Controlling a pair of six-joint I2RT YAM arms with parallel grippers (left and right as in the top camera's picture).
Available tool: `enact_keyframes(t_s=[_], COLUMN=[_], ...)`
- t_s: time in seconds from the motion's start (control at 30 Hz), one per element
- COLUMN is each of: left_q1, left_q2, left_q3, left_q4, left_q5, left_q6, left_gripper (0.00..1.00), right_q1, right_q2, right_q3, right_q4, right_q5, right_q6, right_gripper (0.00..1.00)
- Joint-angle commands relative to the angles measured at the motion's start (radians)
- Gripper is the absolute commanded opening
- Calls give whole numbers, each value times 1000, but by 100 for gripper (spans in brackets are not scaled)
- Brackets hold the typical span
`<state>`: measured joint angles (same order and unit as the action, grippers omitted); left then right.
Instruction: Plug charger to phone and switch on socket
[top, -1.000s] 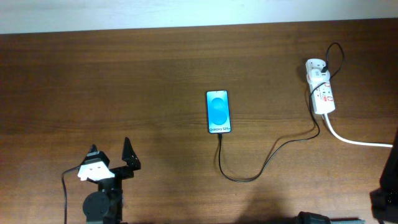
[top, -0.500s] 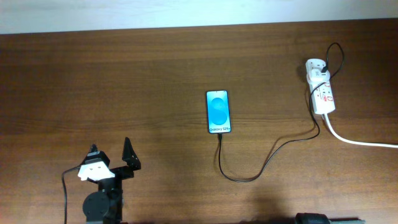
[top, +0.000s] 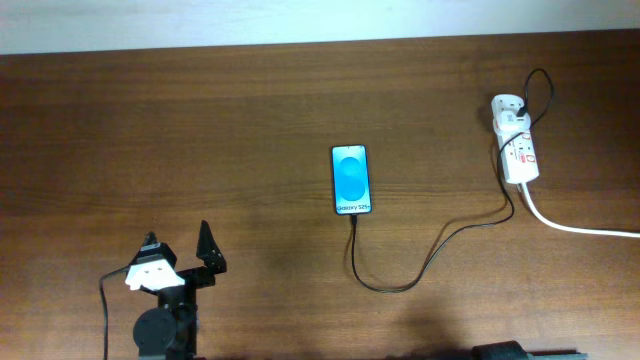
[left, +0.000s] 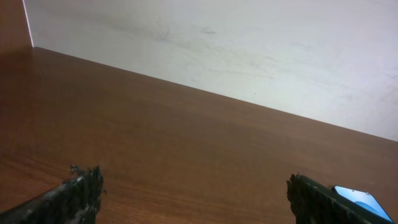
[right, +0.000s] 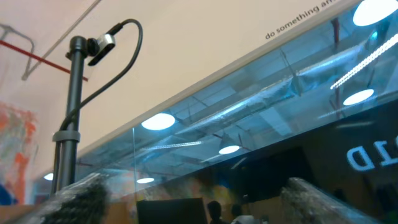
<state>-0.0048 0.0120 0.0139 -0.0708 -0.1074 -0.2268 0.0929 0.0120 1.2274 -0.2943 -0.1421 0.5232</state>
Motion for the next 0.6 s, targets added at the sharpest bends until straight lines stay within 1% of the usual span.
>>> enact_keyframes(t_s=[0.0,0.03,0.13,0.3,0.33,0.37,0.43,0.57], left_q1=[4,4,4,4,4,4,4,4], left_q2=[0,0,0,0,0,0,0,0], left_q3=[-5,-5,-5,-5,-5,-5,-5,-5], left_q4=[-2,-2,-2,-2,-2,-2,-2,-2], left_q5=[10,10,10,10,10,10,10,10], left_q6=[19,19,19,19,19,19,19,19], left_gripper=[99,99,99,100,100,99,99,99], right_q1=[5,5,5,5,5,5,5,5], right_q2=[-6,-6,-6,-6,-6,-6,-6,-6], right_q3=[-4,-6,-30,-40,-56,-93,-202,-455], right_q4=[2,-9,-16,-48,-83,-116,-117,-86], right_q5=[53,63,208,263,263,263,259,263], right_q6=[-87,-103,-105,-105,-121,-188,-256,-284], right_gripper=[99,99,99,99,99,99,99,99])
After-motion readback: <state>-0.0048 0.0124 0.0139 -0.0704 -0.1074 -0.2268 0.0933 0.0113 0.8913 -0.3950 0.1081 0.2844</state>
